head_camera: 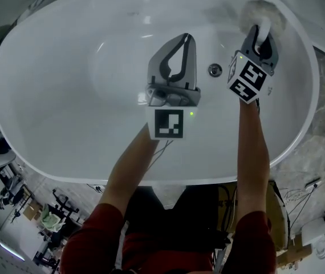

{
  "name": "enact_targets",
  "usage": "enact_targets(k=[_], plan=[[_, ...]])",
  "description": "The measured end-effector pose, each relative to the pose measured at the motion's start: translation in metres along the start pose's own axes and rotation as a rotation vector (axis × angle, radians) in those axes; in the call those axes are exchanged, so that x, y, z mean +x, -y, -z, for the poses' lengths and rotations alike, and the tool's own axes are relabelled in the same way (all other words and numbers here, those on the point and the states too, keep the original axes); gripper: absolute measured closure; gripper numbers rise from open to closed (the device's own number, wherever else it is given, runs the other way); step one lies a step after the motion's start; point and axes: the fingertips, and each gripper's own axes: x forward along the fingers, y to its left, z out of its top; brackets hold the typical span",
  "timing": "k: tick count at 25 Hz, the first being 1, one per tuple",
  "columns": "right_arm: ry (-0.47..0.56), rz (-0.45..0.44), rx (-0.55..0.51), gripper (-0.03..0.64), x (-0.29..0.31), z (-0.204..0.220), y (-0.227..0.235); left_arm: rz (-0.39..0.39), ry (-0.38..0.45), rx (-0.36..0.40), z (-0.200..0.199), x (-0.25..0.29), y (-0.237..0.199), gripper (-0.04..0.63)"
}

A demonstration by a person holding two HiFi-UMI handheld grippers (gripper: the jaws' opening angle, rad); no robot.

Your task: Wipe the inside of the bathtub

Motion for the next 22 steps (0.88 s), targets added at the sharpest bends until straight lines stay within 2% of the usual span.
enact_targets(k=[5, 13, 17, 22], plan=[[-0.002, -0.010, -0.010, 0.525, 0.005, -0.002, -0.010, -0.008, 0.006, -0.012, 0.001, 0.000, -0.013, 0.580], [-0.011, 0.005, 0.040, 0.525, 0.013, -0.009, -0.039, -0.057, -0.013, -0.039, 0.018, -0.011, -0.068, 0.580], [-0.019, 0.010, 0.062, 0.525, 0.016, -0.011, -0.071, -0.083, -0.014, -0.053, 0.028, -0.028, -0.111, 0.580], [-0.021, 0.036, 0.096, 0.525, 0.015, -0.021, -0.129, -0.117, -0.028, -0.061, 0.040, -0.057, -0.185, 0.580]])
